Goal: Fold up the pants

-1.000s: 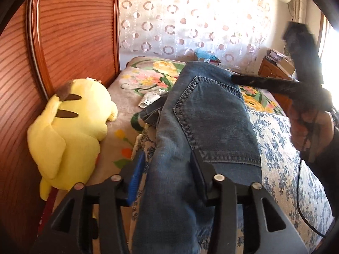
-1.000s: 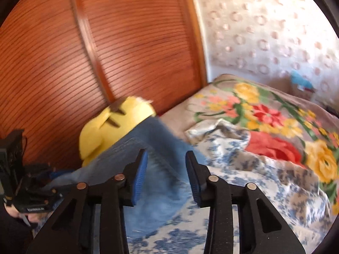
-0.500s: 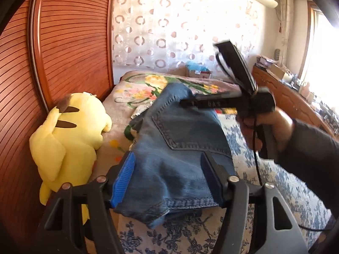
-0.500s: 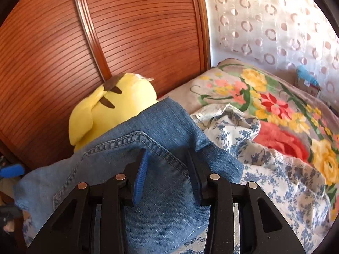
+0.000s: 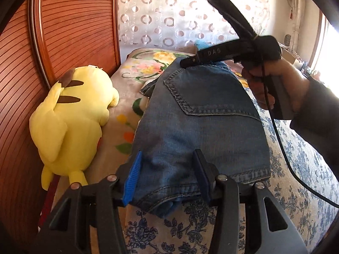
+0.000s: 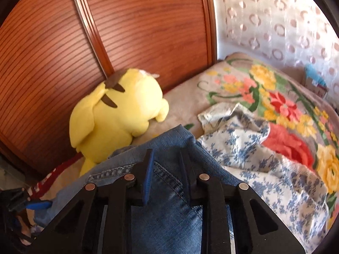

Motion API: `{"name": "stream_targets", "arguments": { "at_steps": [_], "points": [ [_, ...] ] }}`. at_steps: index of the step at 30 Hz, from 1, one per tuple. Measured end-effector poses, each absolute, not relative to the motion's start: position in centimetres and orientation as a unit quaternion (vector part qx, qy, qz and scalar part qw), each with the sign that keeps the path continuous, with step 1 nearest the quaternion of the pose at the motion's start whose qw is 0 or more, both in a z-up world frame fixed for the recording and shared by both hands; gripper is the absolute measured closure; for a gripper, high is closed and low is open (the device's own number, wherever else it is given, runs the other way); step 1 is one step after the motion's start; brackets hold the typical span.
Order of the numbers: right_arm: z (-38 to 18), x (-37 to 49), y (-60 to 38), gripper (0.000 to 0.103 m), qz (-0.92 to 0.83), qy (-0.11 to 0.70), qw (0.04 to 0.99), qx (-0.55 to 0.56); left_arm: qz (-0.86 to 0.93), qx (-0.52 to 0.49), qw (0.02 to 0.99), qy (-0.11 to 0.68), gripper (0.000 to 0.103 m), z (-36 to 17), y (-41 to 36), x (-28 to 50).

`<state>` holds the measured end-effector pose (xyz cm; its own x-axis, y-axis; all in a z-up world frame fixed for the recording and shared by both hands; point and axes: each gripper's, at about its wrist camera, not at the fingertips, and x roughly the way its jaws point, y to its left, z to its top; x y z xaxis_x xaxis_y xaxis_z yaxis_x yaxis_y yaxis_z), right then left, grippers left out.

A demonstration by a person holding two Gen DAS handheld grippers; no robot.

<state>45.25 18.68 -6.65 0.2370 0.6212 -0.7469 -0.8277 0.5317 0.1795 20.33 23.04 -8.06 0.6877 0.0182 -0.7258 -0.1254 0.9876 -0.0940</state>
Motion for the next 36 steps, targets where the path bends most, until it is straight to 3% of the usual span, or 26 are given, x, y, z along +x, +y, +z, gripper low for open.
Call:
{"name": "stream_targets", "arguments": {
  "at_steps": [6, 8, 10, 24, 27, 30, 36],
  "points": [
    [-6.8, 44.6, 18.0, 0.082, 0.460, 0.395, 0.785, -0.126, 0.038, -0.072, 0.918, 0.387, 0.055, -7.9, 22.9, 20.0],
    [-6.0, 43.9, 17.1, 0.082, 0.455, 0.384, 0.795, -0.119, 0.038, -0.076, 0.920, 0.383, 0.052, -7.8, 23.0, 19.7],
    [-5.4, 43.0, 16.0, 0.081, 0.453, 0.371, 0.802, -0.115, 0.041, -0.082, 0.922, 0.376, 0.043, -7.5, 23.2, 19.4],
    [-4.6, 37.2, 10.8, 0.081, 0.431, 0.351, 0.826, -0.096, 0.048, -0.096, 0.928, 0.357, 0.034, -6.8, 24.4, 17.7],
    [-4.6, 36.3, 10.1, 0.080, 0.422, 0.351, 0.830, -0.094, 0.047, -0.097, 0.932, 0.347, 0.025, -6.4, 24.4, 17.2],
    [-4.4, 35.5, 9.3, 0.080, 0.414, 0.351, 0.835, -0.092, 0.041, -0.099, 0.934, 0.341, 0.021, -5.9, 24.3, 16.8],
    [-3.8, 33.5, 7.1, 0.078, 0.396, 0.345, 0.847, -0.083, 0.038, -0.084, 0.936, 0.341, 0.021, -5.1, 23.0, 16.2]
  ]
}}
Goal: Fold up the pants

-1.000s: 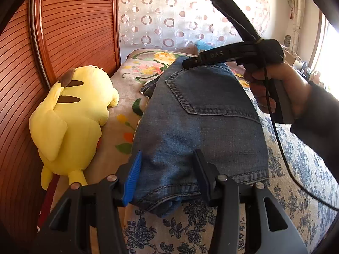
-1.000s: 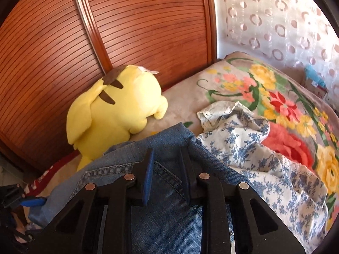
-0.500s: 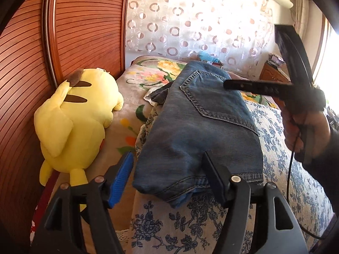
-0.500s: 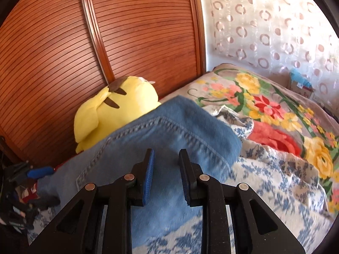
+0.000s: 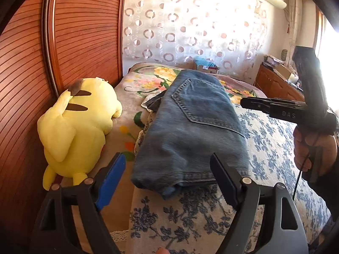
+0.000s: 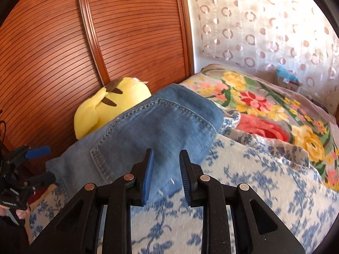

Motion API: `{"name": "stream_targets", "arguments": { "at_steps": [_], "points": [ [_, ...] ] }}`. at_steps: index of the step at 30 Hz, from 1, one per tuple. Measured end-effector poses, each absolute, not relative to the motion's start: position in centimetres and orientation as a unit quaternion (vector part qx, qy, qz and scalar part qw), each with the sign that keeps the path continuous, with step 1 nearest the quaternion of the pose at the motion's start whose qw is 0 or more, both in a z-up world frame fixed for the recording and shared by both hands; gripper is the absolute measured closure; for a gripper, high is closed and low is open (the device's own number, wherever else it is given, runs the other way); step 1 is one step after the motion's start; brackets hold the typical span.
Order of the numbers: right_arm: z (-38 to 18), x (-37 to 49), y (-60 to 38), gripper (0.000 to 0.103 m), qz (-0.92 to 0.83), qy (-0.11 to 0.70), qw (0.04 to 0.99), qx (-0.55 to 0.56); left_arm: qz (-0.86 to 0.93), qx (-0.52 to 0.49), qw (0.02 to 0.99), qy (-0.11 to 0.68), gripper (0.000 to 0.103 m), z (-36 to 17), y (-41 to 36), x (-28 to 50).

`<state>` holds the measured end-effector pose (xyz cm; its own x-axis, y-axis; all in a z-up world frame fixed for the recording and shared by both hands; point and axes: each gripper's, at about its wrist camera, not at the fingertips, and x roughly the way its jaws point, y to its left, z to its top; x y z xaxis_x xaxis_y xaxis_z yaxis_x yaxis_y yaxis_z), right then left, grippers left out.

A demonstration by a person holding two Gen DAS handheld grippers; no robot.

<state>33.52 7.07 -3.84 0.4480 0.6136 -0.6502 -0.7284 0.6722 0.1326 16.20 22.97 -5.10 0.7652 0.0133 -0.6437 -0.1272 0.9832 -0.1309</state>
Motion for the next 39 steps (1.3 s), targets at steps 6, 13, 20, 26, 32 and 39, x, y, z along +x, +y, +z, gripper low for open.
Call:
{"name": "stream_targets", "arguments": {
  "at_steps": [6, 13, 20, 26, 32, 39],
  "points": [
    [-3.7, 31.7, 4.6, 0.077, 0.381, 0.343, 0.855, -0.075, 0.027, -0.071, 0.937, 0.340, 0.021, -4.4, 21.0, 15.8],
    [-3.4, 29.1, 1.0, 0.073, 0.361, 0.336, 0.867, -0.061, 0.017, -0.063, 0.942, 0.328, 0.021, -3.2, 18.2, 15.2],
    [-2.6, 26.8, -3.3, 0.063, 0.333, 0.326, 0.884, -0.045, -0.005, -0.047, 0.946, 0.322, 0.021, -2.2, 14.6, 14.7],
    [-1.5, 24.3, -7.0, 0.050, 0.301, 0.307, 0.902, -0.041, -0.033, -0.040, 0.948, 0.314, 0.021, -1.5, 11.4, 14.2],
    [-0.8, 21.8, -10.3, 0.041, 0.279, 0.292, 0.915, -0.027, -0.045, -0.022, 0.952, 0.303, 0.007, -0.6, 8.6, 13.3],
    [0.3, 19.4, -13.3, 0.036, 0.259, 0.276, 0.925, -0.016, -0.062, -0.004, 0.955, 0.291, 0.004, 0.6, 5.9, 12.1]
  ]
}}
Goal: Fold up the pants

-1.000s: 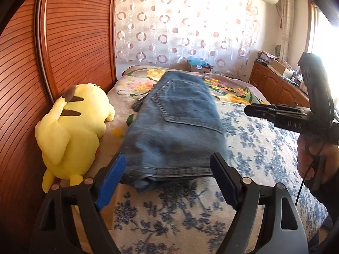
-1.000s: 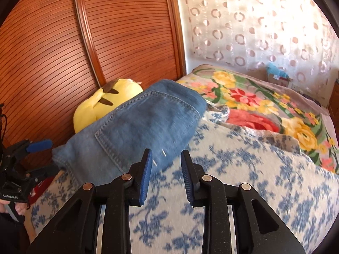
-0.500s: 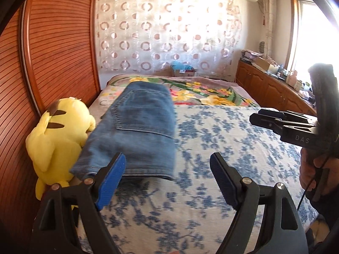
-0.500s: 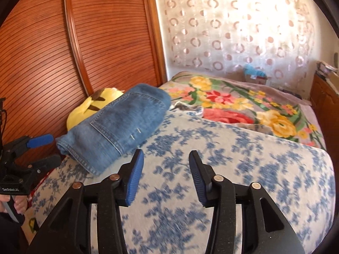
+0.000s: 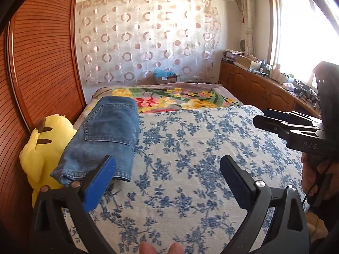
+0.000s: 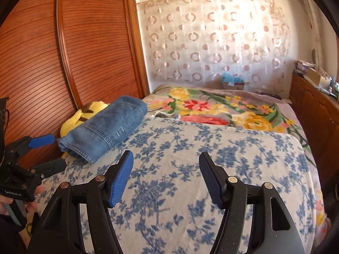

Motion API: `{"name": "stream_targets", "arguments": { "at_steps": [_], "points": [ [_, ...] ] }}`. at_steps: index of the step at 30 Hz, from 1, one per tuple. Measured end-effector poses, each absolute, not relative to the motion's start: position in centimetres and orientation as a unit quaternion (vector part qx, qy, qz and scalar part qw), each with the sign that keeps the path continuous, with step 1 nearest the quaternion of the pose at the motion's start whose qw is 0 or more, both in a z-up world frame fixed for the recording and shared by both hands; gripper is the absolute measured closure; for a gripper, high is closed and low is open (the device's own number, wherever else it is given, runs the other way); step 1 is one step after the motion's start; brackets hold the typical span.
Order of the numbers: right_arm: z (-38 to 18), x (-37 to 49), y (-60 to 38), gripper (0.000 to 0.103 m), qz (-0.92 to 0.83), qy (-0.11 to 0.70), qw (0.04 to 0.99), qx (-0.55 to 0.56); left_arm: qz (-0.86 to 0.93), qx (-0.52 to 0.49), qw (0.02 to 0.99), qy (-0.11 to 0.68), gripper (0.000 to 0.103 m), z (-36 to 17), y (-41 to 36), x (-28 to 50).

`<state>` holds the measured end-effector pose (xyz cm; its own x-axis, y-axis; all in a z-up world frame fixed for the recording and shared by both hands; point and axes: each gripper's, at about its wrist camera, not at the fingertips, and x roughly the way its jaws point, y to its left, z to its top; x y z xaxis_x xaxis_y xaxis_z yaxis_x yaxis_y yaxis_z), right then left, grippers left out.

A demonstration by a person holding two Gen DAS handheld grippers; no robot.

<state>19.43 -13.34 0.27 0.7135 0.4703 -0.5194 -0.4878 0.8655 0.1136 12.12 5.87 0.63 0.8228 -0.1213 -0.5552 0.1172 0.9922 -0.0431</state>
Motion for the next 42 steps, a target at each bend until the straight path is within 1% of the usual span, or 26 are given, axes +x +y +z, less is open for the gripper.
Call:
{"name": "stream_targets", "arguments": {
  "at_steps": [9, 11, 14, 33, 42],
  "points": [
    [1.7, 16.1, -16.6, 0.024, 0.228, 0.245, 0.942, -0.016, -0.068, -0.006, 0.961, 0.267, 0.003, 2.1, 2.9, 10.2],
    [2.0, 15.4, -17.2, 0.023, 0.222, 0.239, 0.945, -0.016, -0.066, 0.000, 0.962, 0.265, 0.004, 2.5, 2.2, 9.8],
    [2.4, 14.2, -18.3, 0.023, 0.211, 0.233, 0.949, -0.011, -0.056, 0.013, 0.963, 0.263, 0.003, 2.8, 1.1, 9.1],
    [5.1, 6.6, -22.5, 0.023, 0.185, 0.190, 0.964, 0.014, -0.063, 0.008, 0.972, 0.225, 0.003, 5.7, -1.6, 3.2],
    [5.0, 4.4, -23.4, 0.023, 0.165, 0.188, 0.968, 0.015, -0.053, 0.002, 0.974, 0.220, 0.003, 5.7, -1.6, 1.4]
  ]
}}
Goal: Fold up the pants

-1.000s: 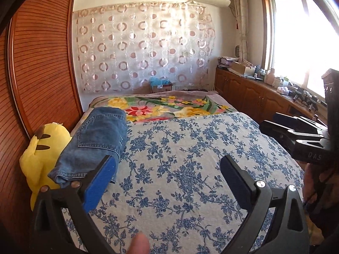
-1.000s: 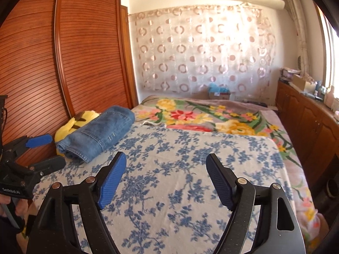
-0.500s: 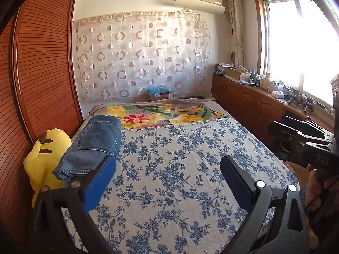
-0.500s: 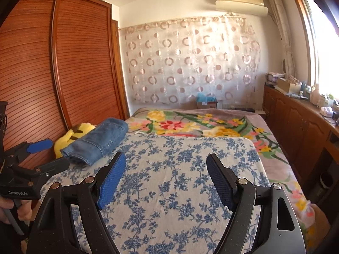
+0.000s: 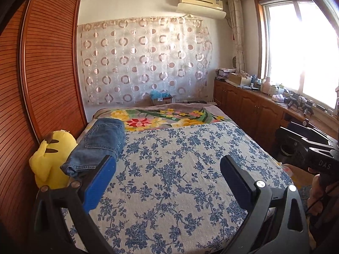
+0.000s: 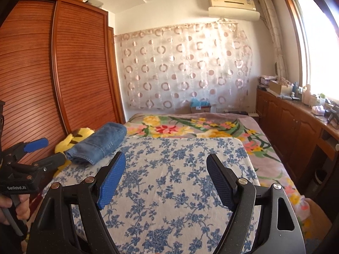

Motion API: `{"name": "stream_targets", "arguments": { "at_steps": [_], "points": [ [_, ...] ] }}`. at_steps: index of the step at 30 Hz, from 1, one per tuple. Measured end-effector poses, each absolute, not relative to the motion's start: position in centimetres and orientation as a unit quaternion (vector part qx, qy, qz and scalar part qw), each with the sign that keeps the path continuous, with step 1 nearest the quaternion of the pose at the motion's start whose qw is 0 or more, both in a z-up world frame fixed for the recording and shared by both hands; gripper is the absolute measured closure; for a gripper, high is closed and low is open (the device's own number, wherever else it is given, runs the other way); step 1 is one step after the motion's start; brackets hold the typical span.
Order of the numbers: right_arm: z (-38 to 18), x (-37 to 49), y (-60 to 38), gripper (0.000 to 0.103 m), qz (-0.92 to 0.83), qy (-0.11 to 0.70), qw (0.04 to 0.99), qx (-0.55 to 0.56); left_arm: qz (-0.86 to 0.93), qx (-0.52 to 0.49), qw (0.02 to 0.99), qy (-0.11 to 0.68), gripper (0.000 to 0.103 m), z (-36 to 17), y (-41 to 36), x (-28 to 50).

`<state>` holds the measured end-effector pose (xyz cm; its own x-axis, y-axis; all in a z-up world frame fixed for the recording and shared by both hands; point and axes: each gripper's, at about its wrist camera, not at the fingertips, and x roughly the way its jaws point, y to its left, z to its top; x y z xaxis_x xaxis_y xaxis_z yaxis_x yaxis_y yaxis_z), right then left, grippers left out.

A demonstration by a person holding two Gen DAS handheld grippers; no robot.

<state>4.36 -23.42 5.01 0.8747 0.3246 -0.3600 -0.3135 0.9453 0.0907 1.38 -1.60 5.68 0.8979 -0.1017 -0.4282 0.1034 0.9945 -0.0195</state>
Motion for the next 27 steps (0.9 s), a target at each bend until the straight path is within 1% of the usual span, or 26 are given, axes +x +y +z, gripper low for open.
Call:
{"name": "stream_targets", "arguments": {
  "at_steps": [11, 27],
  "points": [
    [3.8, 3.2, -24.5, 0.023, 0.141, 0.192, 0.971, 0.019, -0.036, -0.006, 0.975, 0.220, 0.003, 5.2, -0.9, 0.4],
    [3.6, 3.4, -24.8, 0.023, 0.135, 0.194, 0.971, 0.022, -0.030, -0.007, 0.975, 0.222, 0.003, 4.9, -0.4, 0.3]
  ]
}}
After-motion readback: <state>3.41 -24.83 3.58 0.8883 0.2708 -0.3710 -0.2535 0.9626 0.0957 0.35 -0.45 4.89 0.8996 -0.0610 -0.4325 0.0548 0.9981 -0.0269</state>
